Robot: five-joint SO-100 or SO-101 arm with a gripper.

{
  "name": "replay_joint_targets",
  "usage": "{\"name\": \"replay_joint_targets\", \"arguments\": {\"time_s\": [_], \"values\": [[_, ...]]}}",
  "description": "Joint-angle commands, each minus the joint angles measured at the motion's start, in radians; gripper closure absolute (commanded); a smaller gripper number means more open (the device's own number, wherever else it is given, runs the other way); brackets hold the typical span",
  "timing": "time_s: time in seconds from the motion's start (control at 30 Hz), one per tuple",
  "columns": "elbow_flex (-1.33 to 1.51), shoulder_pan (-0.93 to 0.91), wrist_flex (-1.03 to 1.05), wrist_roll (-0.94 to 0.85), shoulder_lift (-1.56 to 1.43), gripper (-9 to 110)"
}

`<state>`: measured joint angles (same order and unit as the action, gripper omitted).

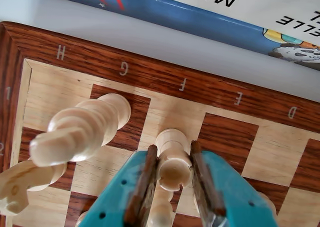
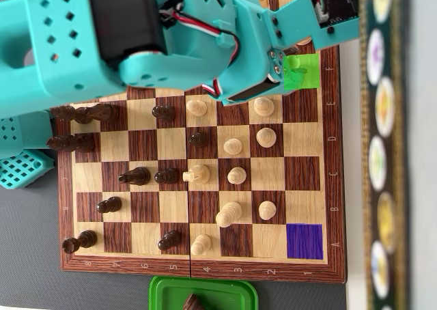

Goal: Play chess

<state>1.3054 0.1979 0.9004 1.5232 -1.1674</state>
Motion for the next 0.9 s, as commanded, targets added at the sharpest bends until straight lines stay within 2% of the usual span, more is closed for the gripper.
{"name": "replay_joint_targets", "arguments": {"time_s": [0.0, 0.47, 0.6, 0.87], "values": [[-0.049, -0.005, -0.014, 0.002, -0.018, 96], [-0.049, 0.002, -0.014, 0.006, -0.018, 96], [-0.049, 0.003, -0.014, 0.006, -0.018, 91], [-0.071, 0.003, -0.014, 0.008, -0.020, 91]]}}
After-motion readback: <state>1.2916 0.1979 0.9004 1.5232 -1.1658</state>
